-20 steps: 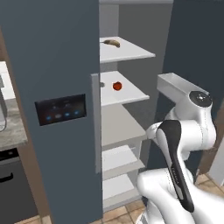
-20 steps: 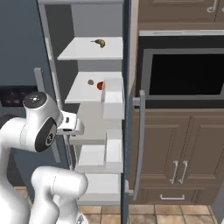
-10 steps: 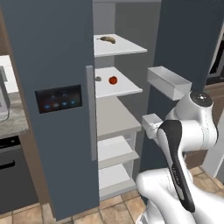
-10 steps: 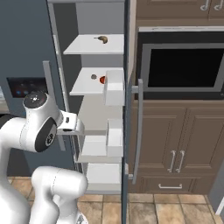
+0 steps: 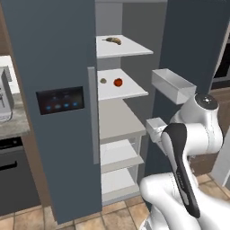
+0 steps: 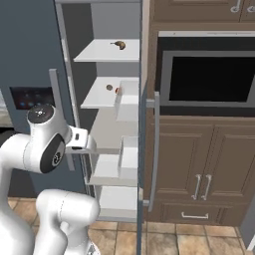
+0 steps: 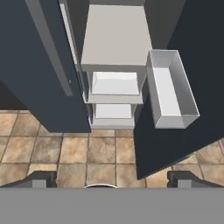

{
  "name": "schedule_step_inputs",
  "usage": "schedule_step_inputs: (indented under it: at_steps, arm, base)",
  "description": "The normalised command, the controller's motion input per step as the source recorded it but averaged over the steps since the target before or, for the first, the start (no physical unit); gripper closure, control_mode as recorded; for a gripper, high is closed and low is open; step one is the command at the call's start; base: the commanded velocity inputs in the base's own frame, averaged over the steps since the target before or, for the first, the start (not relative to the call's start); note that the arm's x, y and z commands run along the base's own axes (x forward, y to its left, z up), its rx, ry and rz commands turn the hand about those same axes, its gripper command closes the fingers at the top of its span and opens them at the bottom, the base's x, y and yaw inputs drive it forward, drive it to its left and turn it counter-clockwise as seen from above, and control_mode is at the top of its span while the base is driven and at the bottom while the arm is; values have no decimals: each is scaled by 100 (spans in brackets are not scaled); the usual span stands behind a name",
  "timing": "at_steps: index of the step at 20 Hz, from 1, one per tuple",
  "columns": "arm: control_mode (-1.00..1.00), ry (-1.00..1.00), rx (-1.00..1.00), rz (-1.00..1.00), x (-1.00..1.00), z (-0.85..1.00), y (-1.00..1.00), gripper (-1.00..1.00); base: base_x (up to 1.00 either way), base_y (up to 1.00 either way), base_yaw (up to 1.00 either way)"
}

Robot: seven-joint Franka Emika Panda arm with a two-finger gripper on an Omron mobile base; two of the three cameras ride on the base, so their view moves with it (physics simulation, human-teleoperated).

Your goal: Place the tomato in the correct fridge rack based on whether it is a fruit or vegetable. Finally, close the fridge door.

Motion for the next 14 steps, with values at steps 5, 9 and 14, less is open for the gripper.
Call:
schedule_step_inputs:
  at_steps: [5, 9, 14]
  arm:
    - [-100, -2, 0, 3, 0, 0, 0, -100]
    - [-100, 0, 0, 0, 0, 0, 0, -100]
    - [-100, -3, 0, -1, -20, 0, 0, -100]
  base:
    - [0, -3, 2]
    - [0, 0, 0]
    - [0, 0, 0]
